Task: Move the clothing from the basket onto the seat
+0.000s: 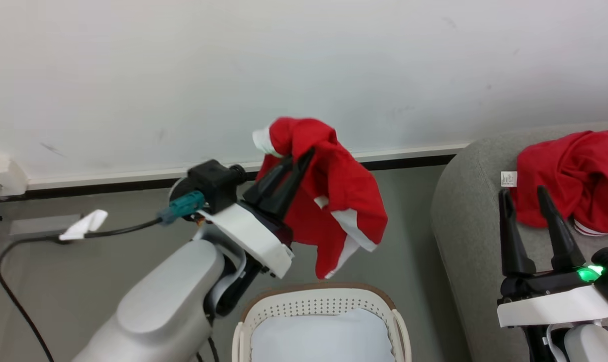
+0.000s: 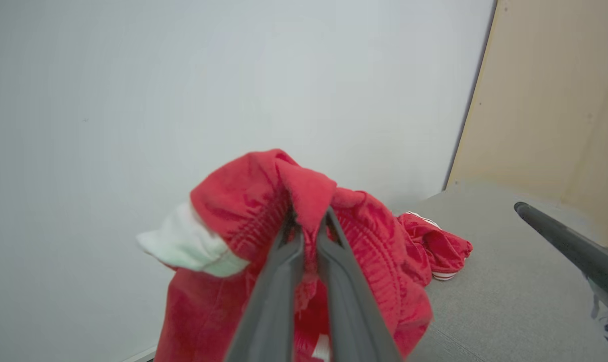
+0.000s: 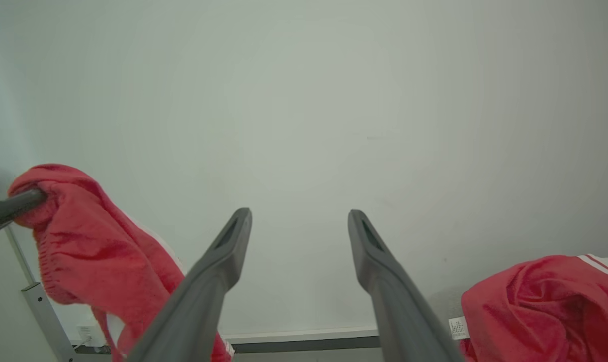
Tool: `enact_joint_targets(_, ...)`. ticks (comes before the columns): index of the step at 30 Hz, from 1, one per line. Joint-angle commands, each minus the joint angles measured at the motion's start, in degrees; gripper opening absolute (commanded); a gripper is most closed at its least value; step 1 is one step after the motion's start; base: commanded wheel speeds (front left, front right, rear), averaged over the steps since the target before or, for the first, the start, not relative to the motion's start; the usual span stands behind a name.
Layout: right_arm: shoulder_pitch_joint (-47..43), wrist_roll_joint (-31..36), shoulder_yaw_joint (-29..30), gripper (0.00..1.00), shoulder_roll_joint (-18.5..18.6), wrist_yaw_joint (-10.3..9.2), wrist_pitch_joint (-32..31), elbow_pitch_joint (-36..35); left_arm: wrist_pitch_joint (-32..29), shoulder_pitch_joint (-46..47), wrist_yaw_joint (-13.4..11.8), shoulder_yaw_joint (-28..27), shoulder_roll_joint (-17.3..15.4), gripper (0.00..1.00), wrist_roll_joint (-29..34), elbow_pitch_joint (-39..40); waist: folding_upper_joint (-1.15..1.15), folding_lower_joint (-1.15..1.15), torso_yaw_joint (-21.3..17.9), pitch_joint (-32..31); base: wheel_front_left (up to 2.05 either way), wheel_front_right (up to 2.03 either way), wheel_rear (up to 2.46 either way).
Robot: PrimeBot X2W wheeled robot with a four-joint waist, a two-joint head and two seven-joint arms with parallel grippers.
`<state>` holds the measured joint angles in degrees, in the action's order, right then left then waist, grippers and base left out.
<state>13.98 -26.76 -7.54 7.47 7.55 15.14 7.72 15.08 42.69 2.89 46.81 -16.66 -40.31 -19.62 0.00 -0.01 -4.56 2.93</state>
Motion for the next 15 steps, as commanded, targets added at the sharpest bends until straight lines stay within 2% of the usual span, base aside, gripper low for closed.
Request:
enact_joint_targets(1, -0.7, -0.3, -0.4, 1.00, 0.3, -0.13, 0.0, 0.3, 0.1, 0.2, -0.5, -0.7, -0.6, 0.00, 0.5, 1.2, 0.00, 0.01, 0.4, -0.5, 0.00, 0.00, 0.00)
enact_joint_targets(6, -1.1, -0.7, -2.1, 1.00, 0.1, -0.13, 0.0, 0.8, 0.1, -0.9, -1.7, -2.6, -2.0, 0.00, 0.2, 4.4, 0.00, 0.01, 0.8, -1.0, 0.00, 0.00, 0.00)
enact_joint_targets(15, -0.5, 0.0, -5.6, 1.00, 1.0, -0.13, 0.0, 2.2, 0.0, -2.1, -2.8, -2.8, -2.8, 0.00, -0.5, 6.9, 0.00, 0.01, 1.1, -0.7, 0.00, 0.00, 0.00)
